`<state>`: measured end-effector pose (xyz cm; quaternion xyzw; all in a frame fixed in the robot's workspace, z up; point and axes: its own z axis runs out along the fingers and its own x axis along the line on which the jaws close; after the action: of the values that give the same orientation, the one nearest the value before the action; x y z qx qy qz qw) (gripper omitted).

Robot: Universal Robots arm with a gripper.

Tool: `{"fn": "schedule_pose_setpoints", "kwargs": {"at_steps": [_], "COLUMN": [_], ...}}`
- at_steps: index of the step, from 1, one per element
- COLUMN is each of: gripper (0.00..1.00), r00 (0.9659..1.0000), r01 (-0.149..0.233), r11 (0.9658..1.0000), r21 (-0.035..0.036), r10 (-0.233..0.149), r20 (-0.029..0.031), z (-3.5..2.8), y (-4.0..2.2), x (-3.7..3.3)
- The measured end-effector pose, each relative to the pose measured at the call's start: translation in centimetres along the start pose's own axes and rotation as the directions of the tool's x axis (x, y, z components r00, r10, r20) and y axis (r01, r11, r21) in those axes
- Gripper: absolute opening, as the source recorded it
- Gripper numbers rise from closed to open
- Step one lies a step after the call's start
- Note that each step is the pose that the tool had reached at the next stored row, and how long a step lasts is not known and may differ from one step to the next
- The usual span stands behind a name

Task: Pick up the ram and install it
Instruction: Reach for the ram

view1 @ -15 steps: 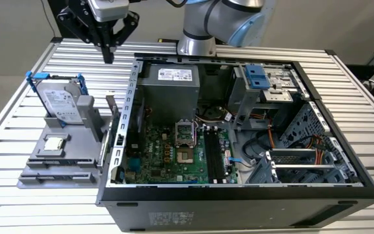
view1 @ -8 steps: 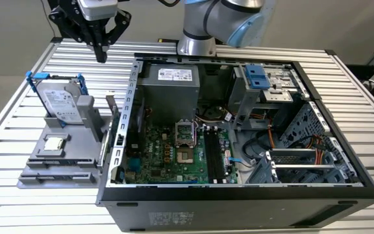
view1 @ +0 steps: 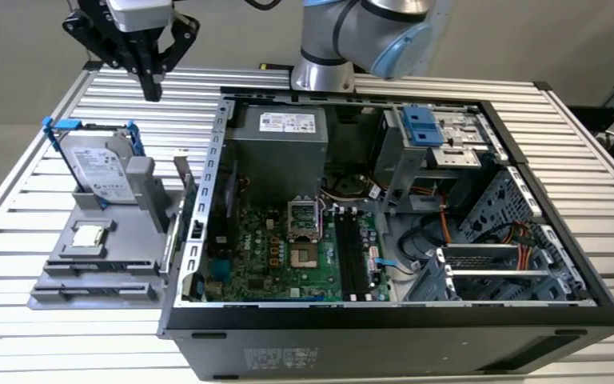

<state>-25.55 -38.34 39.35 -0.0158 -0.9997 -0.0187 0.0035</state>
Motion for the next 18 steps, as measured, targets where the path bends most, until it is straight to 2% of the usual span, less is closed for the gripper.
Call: {"fn": "schedule_pose_setpoints", "kwargs": {"at_steps": [7, 18], "gripper": [0.00, 0.00], "r00": [1.0000, 0.9999], "r01": [0.001, 0.015], "r11": [1.0000, 0.9999], "r21": [0.0000, 0.0002], "r10": [-0.001, -0.015], "r20": [0.0000, -0.0005], "z": [0.02, 0.04], "y": [0.14, 0.49], "x": [1.50, 3.34]}}
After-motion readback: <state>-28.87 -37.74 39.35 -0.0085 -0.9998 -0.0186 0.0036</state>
